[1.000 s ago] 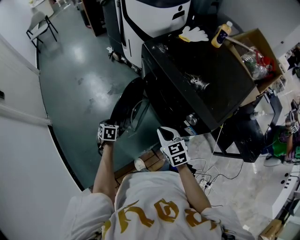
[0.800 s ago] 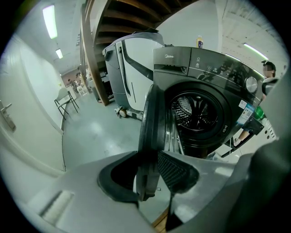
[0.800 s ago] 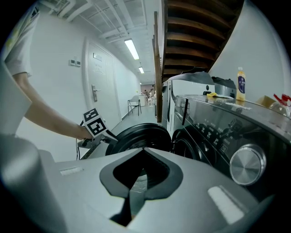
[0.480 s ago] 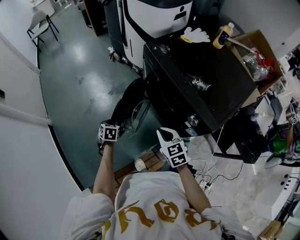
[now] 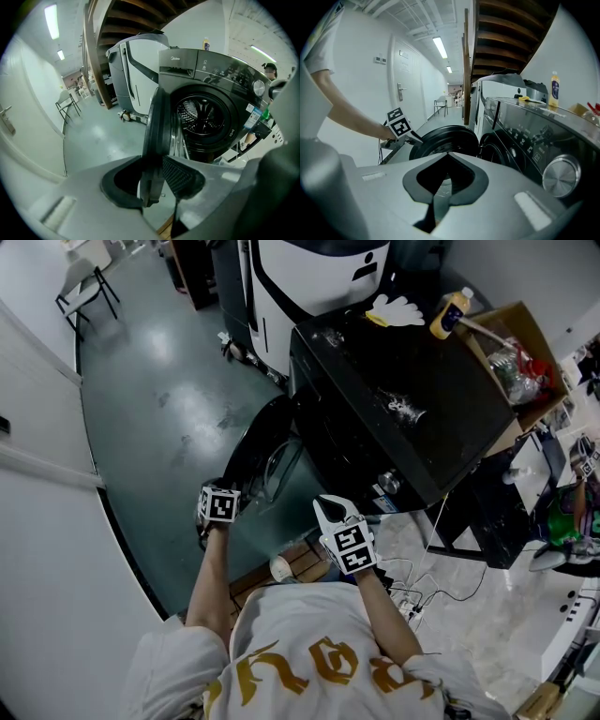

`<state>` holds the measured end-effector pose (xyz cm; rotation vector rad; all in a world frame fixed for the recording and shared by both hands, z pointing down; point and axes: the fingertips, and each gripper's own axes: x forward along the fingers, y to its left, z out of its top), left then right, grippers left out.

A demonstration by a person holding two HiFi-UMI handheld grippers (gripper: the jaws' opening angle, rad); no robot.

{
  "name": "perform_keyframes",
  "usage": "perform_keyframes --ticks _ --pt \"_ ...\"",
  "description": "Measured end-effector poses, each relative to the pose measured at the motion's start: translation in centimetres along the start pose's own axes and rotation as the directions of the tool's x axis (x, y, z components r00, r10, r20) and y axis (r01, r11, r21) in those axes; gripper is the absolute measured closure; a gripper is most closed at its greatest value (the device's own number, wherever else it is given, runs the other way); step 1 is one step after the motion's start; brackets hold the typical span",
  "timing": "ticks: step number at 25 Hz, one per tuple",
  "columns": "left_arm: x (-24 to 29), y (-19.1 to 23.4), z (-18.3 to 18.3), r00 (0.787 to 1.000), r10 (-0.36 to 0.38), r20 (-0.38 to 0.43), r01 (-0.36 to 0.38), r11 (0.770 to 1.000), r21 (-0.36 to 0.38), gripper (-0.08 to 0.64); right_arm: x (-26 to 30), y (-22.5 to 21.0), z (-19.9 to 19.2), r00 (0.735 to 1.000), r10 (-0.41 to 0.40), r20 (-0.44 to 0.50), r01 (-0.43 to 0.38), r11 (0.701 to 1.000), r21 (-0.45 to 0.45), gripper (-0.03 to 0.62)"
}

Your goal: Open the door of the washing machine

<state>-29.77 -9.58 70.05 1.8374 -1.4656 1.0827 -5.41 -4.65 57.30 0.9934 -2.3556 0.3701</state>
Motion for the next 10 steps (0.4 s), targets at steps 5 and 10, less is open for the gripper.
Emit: perform_keyframes --ticks 5,10 --pt "0.09 -0.02 0.03 1.0 0.001 0.003 -0.001 1.0 0.005 0.422 0.17 0.01 0.26 1.0 0.005 0.001 -0.005 1.0 0.001 0.574" --pt "0.01 0.01 0.0 1.0 -0.007 0.001 0.007 1.0 -0.005 0.422 0.32 0.31 0.18 1.0 0.014 0.004 -0.014 1.0 0.0 0.574"
